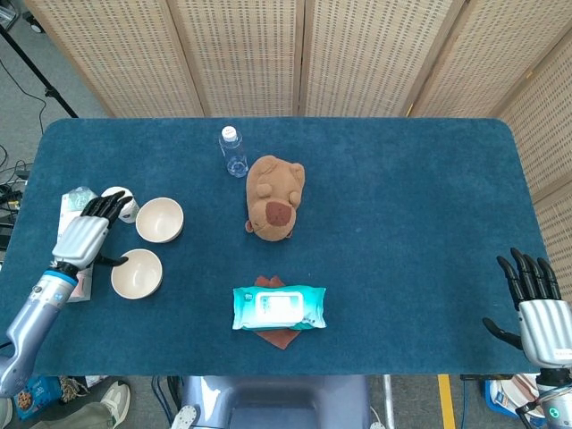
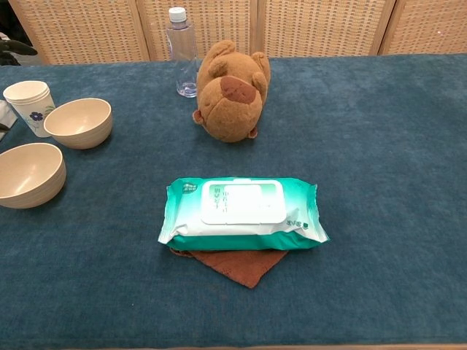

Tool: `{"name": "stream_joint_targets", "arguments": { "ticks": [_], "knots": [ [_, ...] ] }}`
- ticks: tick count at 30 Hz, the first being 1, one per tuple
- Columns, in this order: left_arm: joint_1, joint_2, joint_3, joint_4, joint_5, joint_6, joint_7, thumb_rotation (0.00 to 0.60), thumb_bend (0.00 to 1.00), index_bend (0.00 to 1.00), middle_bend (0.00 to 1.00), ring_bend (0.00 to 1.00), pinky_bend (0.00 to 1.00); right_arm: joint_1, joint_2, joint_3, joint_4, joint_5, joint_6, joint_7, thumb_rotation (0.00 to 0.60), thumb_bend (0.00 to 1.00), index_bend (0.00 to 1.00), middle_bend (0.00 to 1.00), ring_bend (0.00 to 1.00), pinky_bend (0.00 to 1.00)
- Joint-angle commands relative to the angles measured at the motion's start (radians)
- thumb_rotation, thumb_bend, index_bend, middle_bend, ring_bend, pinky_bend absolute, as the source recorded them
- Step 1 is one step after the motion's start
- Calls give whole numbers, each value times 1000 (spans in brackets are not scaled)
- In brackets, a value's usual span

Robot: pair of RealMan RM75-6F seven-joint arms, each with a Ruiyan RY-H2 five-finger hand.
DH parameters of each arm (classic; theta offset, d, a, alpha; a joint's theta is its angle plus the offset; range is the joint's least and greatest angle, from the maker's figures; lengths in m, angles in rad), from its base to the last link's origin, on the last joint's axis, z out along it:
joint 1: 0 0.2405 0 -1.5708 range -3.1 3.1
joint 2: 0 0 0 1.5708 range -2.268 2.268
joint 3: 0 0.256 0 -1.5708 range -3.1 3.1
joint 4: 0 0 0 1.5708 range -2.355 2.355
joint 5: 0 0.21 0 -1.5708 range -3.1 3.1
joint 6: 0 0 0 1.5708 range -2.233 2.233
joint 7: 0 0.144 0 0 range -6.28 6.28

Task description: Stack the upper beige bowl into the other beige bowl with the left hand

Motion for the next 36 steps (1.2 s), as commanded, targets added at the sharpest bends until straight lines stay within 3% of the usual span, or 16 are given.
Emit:
{"name": "stream_joint_targets", "arguments": {
  "ticks": [1,12,22,36],
  "knots": [
    [-42,-39,-11,49,-47,-56,7,600,186,124,0,0,0,0,-1,2,1,0,-5,-1,600,0,0,0,0,0],
    [-116,-91,-27,67,-131,-135,48,600,230,375,0,0,0,-4,-8,10,5,-2,-21,-6,600,0,0,0,0,0],
    [-147,-160,-30,49,-342,-99,269,600,229,429,0,0,0,-9,-3,14,7,-3,-27,15,600,0,0,0,0,0],
    [-190,-198,-21,58,-445,-117,351,600,219,508,0,0,0,-10,2,23,10,5,-42,39,600,0,0,0,0,0]
  ]
}}
